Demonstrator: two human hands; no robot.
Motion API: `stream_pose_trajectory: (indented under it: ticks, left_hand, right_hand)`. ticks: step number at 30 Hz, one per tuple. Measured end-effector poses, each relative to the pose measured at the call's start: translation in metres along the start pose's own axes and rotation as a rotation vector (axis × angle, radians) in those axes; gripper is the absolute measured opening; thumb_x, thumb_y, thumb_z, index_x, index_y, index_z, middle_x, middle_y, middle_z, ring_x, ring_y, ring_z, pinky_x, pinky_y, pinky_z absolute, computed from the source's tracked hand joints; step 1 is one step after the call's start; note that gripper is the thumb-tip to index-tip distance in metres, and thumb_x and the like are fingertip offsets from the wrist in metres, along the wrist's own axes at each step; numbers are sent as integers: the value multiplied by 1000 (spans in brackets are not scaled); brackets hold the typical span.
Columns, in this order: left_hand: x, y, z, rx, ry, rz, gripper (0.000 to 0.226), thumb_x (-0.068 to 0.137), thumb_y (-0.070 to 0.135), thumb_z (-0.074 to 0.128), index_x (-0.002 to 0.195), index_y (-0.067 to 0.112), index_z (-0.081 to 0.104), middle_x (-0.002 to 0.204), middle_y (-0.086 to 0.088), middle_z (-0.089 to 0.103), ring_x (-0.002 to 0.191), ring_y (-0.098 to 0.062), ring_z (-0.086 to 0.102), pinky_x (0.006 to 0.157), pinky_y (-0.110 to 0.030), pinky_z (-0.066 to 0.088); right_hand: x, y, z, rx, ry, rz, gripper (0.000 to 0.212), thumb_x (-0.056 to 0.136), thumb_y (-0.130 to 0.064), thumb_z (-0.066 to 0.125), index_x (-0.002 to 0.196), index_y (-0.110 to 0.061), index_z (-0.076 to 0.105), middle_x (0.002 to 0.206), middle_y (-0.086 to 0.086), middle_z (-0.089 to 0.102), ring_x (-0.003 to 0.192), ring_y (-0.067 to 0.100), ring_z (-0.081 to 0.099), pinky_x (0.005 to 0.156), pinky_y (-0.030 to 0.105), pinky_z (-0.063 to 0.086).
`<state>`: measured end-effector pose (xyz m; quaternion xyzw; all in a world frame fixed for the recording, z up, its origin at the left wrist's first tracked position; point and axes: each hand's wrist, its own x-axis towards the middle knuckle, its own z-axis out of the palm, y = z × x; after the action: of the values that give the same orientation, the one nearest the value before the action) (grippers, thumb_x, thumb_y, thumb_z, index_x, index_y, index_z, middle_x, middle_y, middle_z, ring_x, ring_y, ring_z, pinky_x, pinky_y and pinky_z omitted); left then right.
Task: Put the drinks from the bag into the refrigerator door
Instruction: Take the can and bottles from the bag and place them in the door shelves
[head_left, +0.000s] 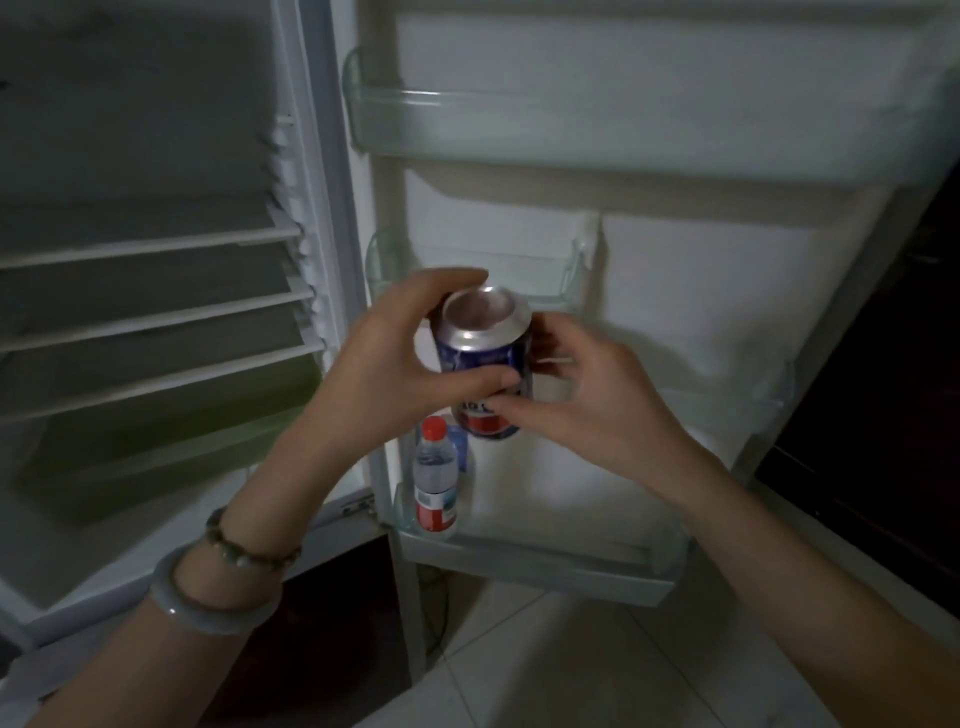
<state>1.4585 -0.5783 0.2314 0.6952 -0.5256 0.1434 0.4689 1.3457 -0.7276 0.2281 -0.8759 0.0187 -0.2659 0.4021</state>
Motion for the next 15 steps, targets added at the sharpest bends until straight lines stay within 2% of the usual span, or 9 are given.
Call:
stream_pose_trajectory:
  ticks: [3, 6, 9, 12, 15]
  left_hand:
    - [29, 21, 18, 33, 28, 144, 71, 68, 46, 75, 126, 11, 54, 121, 0, 57, 109, -12, 55, 94, -26, 45]
    - [54, 32, 44, 60, -1, 225, 71, 72, 49, 68, 128, 8, 52, 125, -4, 55, 113, -14, 51, 98, -25, 40]
    - [74, 33, 72, 157, -84, 255, 72, 79, 51, 56, 135, 6, 46, 136, -12, 50, 122, -23, 47, 103, -22, 31]
    - [88, 29, 95, 314, -162, 286, 68, 84, 49, 43, 134, 2, 47, 137, -21, 48, 122, -36, 47, 104, -36, 33]
    - [98, 21, 108, 448, -220, 306, 61, 84, 46, 38, 125, 4, 56, 130, -20, 56, 115, -36, 54, 95, -43, 41]
  right_hand:
    - [-4, -1, -33, -35, 152, -35, 53, 64, -21, 81, 112, -19, 58, 103, -4, 66, 95, 7, 64, 87, 32, 53]
    - [-8, 7, -62, -84, 275, -20, 47, 64, -21, 82, 104, -27, 57, 94, -14, 65, 90, 3, 64, 86, 28, 53]
    - [-6, 22, -81, -151, 347, 11, 47, 65, -22, 81, 107, -23, 60, 88, -21, 61, 86, 0, 62, 82, 21, 52]
    - [3, 45, -86, -163, 375, 63, 52, 65, -21, 82, 112, -19, 60, 86, -26, 56, 82, -3, 60, 83, 22, 51]
    - [14, 73, -83, -139, 345, 139, 57, 63, -22, 81, 116, -21, 58, 88, -22, 59, 90, 7, 62, 88, 33, 52]
